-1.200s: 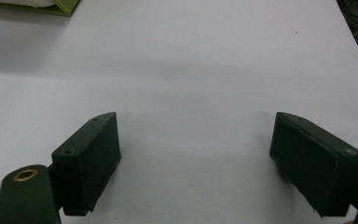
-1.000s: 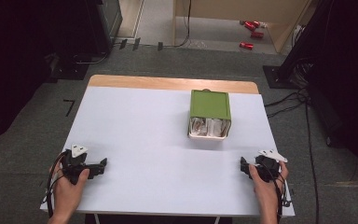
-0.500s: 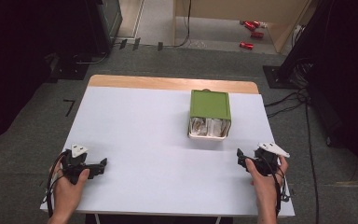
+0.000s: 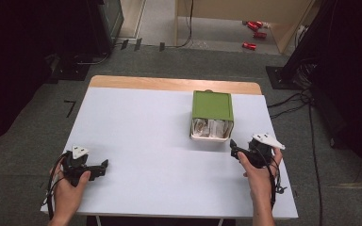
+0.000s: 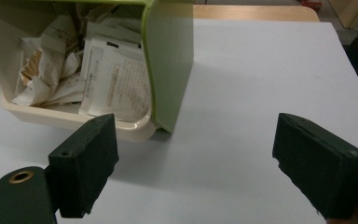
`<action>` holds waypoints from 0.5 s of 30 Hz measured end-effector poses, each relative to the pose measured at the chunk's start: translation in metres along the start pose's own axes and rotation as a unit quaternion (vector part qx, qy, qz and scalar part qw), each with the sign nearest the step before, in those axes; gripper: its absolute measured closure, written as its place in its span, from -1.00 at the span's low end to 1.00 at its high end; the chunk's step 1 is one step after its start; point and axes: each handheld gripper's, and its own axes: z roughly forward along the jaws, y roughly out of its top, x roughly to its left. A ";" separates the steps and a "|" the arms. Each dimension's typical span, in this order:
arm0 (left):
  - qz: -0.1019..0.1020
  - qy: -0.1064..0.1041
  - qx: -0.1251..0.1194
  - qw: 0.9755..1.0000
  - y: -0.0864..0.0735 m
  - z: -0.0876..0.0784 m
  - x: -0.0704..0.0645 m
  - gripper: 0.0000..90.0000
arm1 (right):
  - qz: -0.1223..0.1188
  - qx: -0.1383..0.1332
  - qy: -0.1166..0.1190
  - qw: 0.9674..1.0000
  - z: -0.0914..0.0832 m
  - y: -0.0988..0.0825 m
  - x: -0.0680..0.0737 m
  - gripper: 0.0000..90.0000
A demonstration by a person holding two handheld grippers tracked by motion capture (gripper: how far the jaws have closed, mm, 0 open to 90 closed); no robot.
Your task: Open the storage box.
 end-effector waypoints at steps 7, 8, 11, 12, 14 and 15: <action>0.000 0.000 0.000 1.000 0.000 0.000 0.000 -1.00 | -0.003 -0.006 0.017 1.000 0.005 0.013 0.011 -0.69; 0.000 0.000 0.000 1.000 0.000 0.000 0.000 -1.00 | -0.005 -0.005 0.018 1.000 0.006 0.015 0.012 -0.69; 0.000 0.000 0.000 1.000 0.000 0.000 0.000 -1.00 | -0.003 -0.012 0.019 1.000 0.016 0.020 0.018 -0.69; 0.000 0.000 0.000 1.000 0.000 0.000 0.000 -1.00 | -0.003 -0.012 0.019 1.000 0.016 0.020 0.018 -0.69; 0.000 0.000 0.000 1.000 0.000 0.000 0.000 -1.00 | -0.010 -0.009 0.016 1.000 0.026 0.019 0.022 -0.69; 0.000 0.000 0.000 1.000 0.000 0.000 0.000 -1.00 | -0.010 -0.009 0.016 1.000 0.026 0.019 0.022 -0.69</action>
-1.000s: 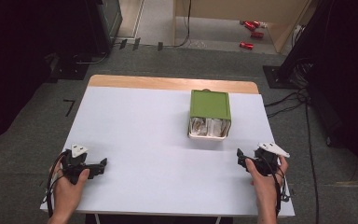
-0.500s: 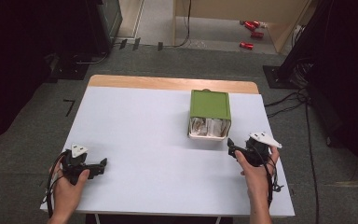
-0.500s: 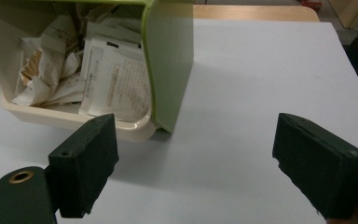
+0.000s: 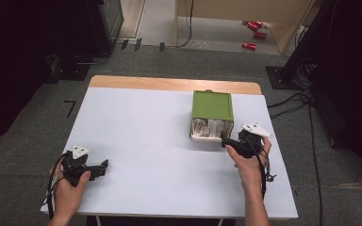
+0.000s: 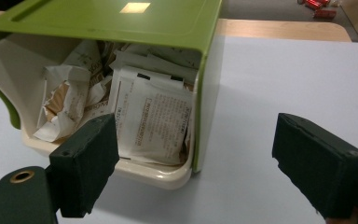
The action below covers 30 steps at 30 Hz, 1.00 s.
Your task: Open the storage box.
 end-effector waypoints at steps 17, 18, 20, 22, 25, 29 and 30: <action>0.000 0.000 0.000 1.000 0.000 0.000 0.000 -1.00 | 0.064 0.015 -0.048 0.997 0.039 -0.021 -0.009 -0.41; 0.000 0.000 0.000 1.000 0.000 0.000 0.000 -1.00 | 0.062 0.015 -0.046 0.997 0.040 -0.021 -0.010 -0.40; 0.000 0.000 0.000 1.000 0.000 0.000 0.000 -1.00 | 0.063 0.019 -0.045 0.997 0.039 -0.021 -0.009 -0.39; 0.000 0.000 0.000 1.000 0.000 0.000 0.000 -1.00 | 0.059 0.028 -0.044 0.997 0.039 -0.020 -0.009 -0.37; 0.000 0.000 0.000 1.000 0.000 0.000 0.000 -1.00 | 0.056 0.043 -0.047 0.996 0.038 -0.021 -0.008 -0.36; 0.000 0.000 0.000 1.000 0.000 0.000 0.000 -1.00 | 0.049 0.052 -0.049 0.996 0.035 -0.021 -0.006 -0.36; 0.000 0.000 0.000 1.000 0.000 0.000 0.000 -1.00 | 0.046 0.051 -0.051 0.996 0.033 -0.020 -0.004 -0.34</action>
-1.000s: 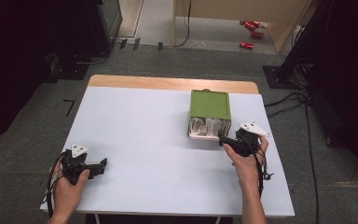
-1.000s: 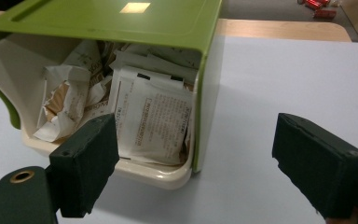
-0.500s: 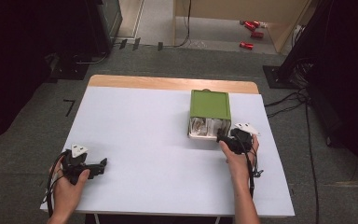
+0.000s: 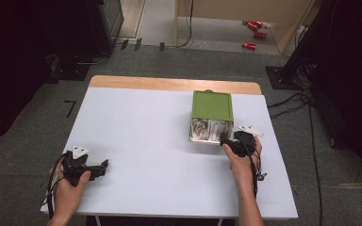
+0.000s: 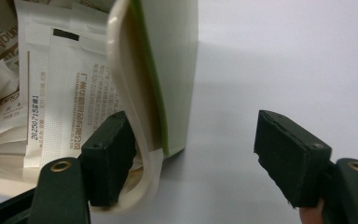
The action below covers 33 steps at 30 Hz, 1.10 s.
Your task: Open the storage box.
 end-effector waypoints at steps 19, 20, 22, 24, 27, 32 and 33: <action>0.000 0.000 0.000 1.000 0.000 0.000 0.000 -1.00 | -0.022 -0.043 0.018 0.999 -0.025 -0.003 0.000 0.29; 0.000 0.000 0.000 1.000 0.000 0.000 0.000 -1.00 | -0.023 -0.050 0.019 0.998 -0.028 -0.002 0.001 0.35; 0.000 0.000 0.000 1.000 0.000 0.000 0.000 -1.00 | -0.024 -0.056 0.022 0.998 -0.031 -0.001 0.002 0.41; 0.000 0.000 0.000 1.000 0.000 0.000 0.000 -1.00 | -0.029 -0.071 0.023 0.997 -0.038 0.002 0.004 0.51; 0.000 0.000 0.000 1.000 0.000 0.000 0.000 -1.00 | -0.033 -0.080 0.022 0.996 -0.041 0.003 0.006 0.54; 0.000 0.000 0.000 1.000 0.000 0.000 0.000 -1.00 | 0.000 -0.104 0.044 0.994 -0.047 0.004 0.006 0.71; 0.000 0.000 0.000 1.000 0.000 0.000 0.000 -1.00 | 0.000 -0.104 0.044 0.994 -0.047 0.004 0.006 0.71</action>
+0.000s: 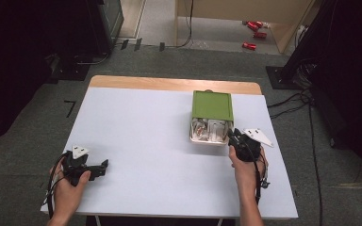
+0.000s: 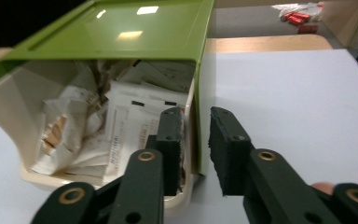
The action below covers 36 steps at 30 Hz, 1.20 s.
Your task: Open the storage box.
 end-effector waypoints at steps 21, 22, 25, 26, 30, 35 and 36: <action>0.000 0.000 0.000 1.000 0.000 0.000 0.000 -1.00 | -0.019 -0.003 -0.030 0.999 0.001 -0.002 0.009 0.95; 0.000 0.000 0.000 1.000 0.000 0.000 0.000 -1.00 | -0.015 0.000 -0.025 1.000 0.000 -0.001 0.009 1.00; 0.000 0.000 0.000 1.000 0.000 0.000 0.000 -1.00 | -0.015 0.005 -0.028 1.000 -0.002 -0.001 0.011 1.00; 0.000 0.000 0.000 1.000 0.000 0.000 0.000 -1.00 | -0.015 0.005 -0.028 1.000 -0.002 -0.001 0.011 1.00; 0.000 0.000 0.000 1.000 0.000 0.000 0.000 -1.00 | -0.009 0.012 -0.027 1.000 -0.005 -0.001 0.012 1.00; 0.000 0.000 0.000 1.000 0.000 0.000 0.000 -1.00 | -0.005 0.019 -0.024 1.000 -0.010 -0.001 0.012 1.00; 0.000 0.000 0.000 1.000 0.000 0.000 0.000 -1.00 | -0.005 0.019 -0.024 1.000 -0.010 -0.001 0.012 1.00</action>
